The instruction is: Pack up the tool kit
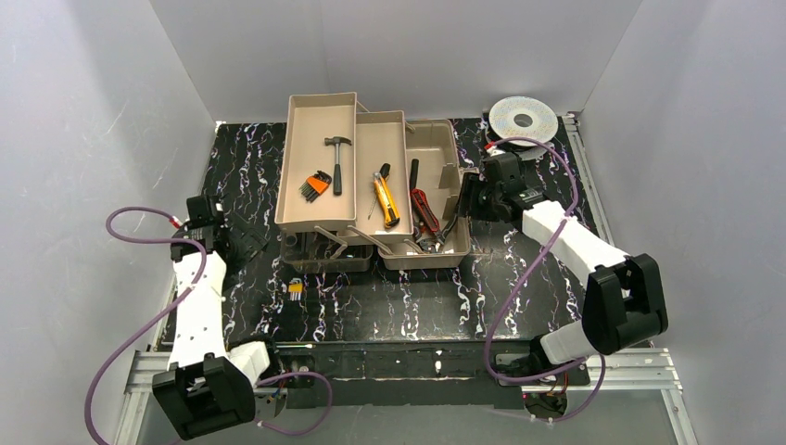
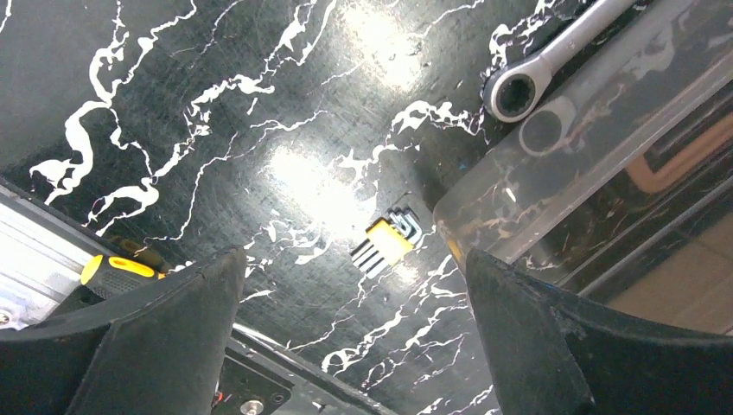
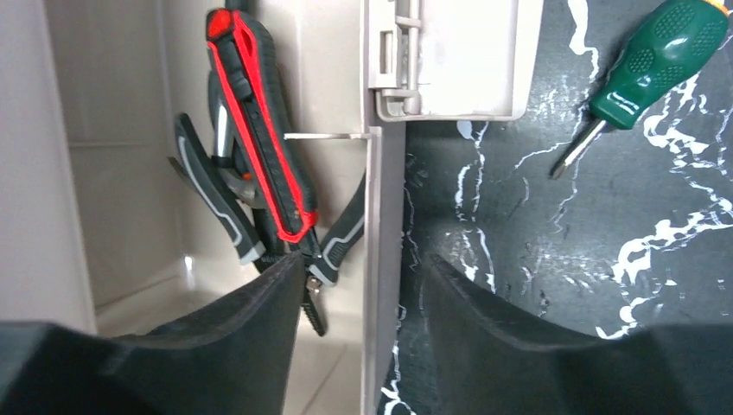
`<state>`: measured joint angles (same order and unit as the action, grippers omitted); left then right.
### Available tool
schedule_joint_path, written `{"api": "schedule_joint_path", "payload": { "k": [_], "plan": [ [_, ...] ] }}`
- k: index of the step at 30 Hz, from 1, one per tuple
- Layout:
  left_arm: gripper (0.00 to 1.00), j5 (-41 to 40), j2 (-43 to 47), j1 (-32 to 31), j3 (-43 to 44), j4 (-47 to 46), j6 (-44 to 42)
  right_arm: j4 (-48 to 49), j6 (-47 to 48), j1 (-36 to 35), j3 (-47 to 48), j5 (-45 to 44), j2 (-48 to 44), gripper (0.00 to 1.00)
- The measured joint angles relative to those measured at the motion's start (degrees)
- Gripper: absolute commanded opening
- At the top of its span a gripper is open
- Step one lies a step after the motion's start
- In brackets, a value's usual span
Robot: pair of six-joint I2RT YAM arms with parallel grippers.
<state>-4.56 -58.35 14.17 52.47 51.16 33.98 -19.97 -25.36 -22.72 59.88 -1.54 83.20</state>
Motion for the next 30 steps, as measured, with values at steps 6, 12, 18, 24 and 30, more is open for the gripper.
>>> {"api": "schedule_joint_path", "payload": {
  "k": [6,12,18,24,30],
  "plan": [
    [0.99,4.74,-3.87,4.63,3.74,-0.04,0.17,3.76,-1.68,0.0,-3.61,-0.07,-3.96,0.01],
    [0.99,16.22,-12.13,10.99,6.75,-4.63,0.57,7.26,-3.1,0.09,-6.75,0.31,-8.11,0.57],
    [1.0,28.37,-18.84,11.74,6.51,-12.74,1.25,10.1,-3.37,0.09,-9.31,0.42,-10.12,0.68],
    [0.98,38.14,-22.8,11.72,6.14,-20.09,2.95,11.17,-3.39,0.09,-10.27,0.48,-11.8,0.66],
    [0.75,44.19,-27.54,11.72,6.21,-22.86,2.64,11.3,-3.39,0.09,-10.27,3.52,-9.14,0.64]
  ]
}}
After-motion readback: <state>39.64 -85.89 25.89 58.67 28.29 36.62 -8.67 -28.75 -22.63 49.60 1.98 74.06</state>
